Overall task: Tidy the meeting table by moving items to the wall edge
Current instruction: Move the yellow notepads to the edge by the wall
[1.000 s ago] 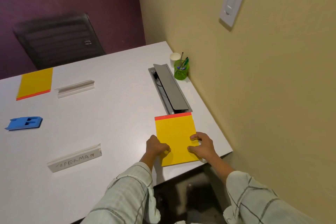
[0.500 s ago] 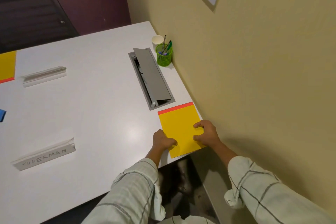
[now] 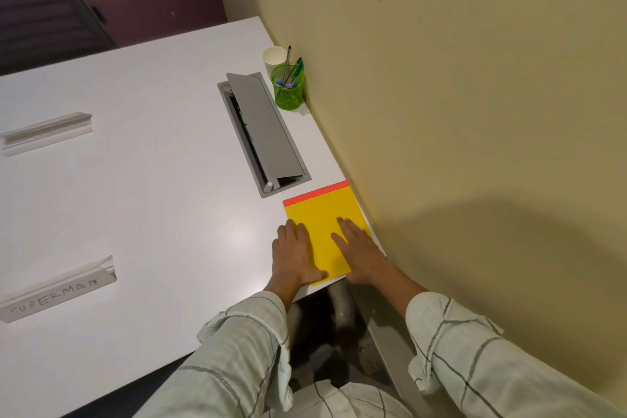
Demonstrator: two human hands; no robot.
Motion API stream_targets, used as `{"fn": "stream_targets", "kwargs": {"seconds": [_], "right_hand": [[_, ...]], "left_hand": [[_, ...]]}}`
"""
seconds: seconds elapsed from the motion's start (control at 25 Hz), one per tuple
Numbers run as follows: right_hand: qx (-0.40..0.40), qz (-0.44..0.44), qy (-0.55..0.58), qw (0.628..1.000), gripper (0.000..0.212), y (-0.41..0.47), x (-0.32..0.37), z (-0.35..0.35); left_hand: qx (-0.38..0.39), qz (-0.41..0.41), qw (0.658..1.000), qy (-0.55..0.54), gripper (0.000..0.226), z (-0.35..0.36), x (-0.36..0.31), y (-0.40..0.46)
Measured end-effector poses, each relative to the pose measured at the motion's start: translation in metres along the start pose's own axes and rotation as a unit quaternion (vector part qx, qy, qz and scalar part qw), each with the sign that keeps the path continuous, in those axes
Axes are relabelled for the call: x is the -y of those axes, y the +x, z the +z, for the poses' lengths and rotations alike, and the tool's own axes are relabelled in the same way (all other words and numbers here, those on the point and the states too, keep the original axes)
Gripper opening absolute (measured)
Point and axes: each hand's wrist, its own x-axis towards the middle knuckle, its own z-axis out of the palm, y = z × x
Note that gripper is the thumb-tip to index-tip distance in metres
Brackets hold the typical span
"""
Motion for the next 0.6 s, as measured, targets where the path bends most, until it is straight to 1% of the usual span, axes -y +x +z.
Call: {"fn": "stream_targets", "kwargs": {"seconds": [0.08, 0.16, 0.28, 0.44, 0.6], "right_hand": [[0.03, -0.007, -0.021, 0.999, 0.11, 0.0, 0.006, 0.011], [0.028, 0.001, -0.014, 1.0, 0.11, 0.0, 0.007, 0.018], [0.012, -0.005, -0.005, 1.0, 0.103, 0.0, 0.002, 0.021], [-0.002, -0.029, -0.007, 1.0, 0.099, 0.001, -0.004, 0.023], [-0.016, -0.043, -0.017, 0.999, 0.097, 0.0, -0.012, 0.025]], "left_hand": [[0.047, 0.065, 0.996, 0.05, 0.136, 0.007, -0.004, 0.001], [0.081, 0.082, 0.991, 0.068, 0.14, 0.015, -0.011, 0.001], [0.077, 0.063, 0.992, 0.081, 0.135, 0.02, -0.022, -0.002], [0.076, 0.036, 0.992, 0.091, 0.13, 0.016, -0.034, -0.002], [0.075, 0.04, 0.992, 0.09, 0.126, 0.017, -0.038, 0.0]]}}
